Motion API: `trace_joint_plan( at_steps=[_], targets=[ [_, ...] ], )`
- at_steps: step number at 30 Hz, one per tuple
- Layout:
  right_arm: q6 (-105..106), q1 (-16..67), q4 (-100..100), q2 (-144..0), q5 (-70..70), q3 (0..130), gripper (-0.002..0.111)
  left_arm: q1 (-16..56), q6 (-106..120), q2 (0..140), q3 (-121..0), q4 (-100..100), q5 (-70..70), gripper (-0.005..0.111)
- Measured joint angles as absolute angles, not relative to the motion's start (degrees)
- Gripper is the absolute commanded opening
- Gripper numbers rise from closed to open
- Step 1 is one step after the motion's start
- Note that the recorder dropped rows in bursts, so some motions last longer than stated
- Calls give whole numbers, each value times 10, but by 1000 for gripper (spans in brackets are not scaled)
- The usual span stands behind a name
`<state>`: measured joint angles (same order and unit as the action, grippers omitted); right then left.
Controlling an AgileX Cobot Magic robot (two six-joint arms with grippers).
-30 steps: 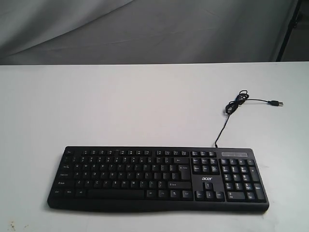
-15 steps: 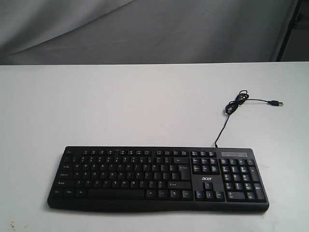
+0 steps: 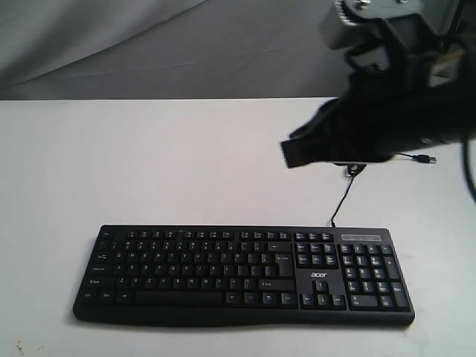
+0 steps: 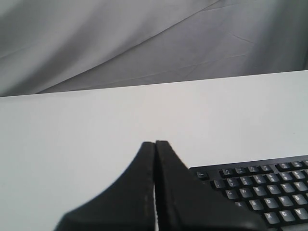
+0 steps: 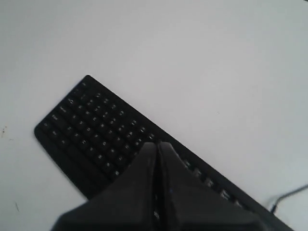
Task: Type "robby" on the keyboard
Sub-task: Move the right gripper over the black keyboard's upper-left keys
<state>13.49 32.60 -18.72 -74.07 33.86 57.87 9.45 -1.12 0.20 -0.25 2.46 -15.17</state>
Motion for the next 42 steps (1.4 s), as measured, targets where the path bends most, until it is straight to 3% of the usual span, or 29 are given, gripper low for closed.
trace_joint_plan(
  at_steps=[11, 21, 42],
  targets=[
    [184, 439, -228, -945, 332, 703, 0, 95, -11, 2, -2, 25, -152, 0],
    [202, 456, -234, -1093, 287, 763, 0, 95, -11, 2, -2, 25, -152, 0],
    [285, 486, -261, -1185, 217, 805, 0, 95, -11, 2, -2, 25, -152, 0]
  ],
)
